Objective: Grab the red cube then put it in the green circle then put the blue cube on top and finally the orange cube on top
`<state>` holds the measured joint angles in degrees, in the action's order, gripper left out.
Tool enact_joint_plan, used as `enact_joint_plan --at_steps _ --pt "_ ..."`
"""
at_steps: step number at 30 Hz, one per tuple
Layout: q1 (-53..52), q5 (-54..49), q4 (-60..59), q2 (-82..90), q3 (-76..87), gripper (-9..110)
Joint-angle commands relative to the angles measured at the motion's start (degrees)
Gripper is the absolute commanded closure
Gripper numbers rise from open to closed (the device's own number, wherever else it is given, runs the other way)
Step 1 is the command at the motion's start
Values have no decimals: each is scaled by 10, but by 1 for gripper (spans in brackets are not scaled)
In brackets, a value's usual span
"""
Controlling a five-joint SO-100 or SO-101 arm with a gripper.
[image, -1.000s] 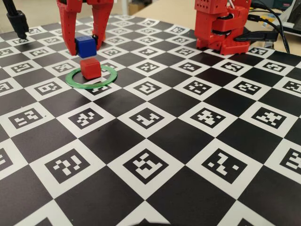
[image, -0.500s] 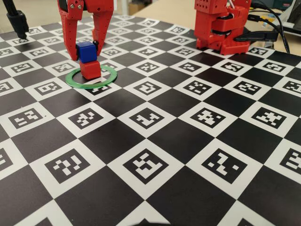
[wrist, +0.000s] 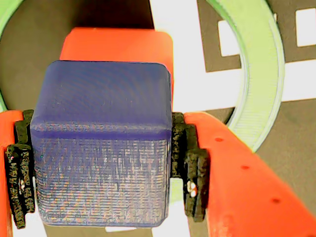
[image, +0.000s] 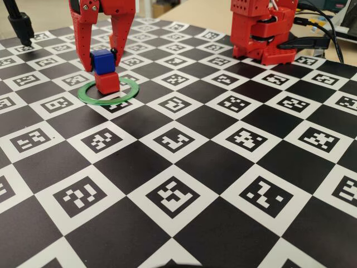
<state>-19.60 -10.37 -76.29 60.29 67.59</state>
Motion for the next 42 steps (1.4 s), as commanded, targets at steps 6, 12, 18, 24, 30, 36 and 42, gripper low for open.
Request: enact_joint_plan --at_steps 6,12,18,24,30,36,42 --pt "13 5 1 52 0 90" --pt "14 6 0 54 2 90" --pt "14 6 -4 62 1 90" --pt "16 9 -4 64 3 90" --pt "17 11 -6 68 11 74" --pt "14 18 -6 76 11 58" --pt "14 26 -33 91 -9 48"
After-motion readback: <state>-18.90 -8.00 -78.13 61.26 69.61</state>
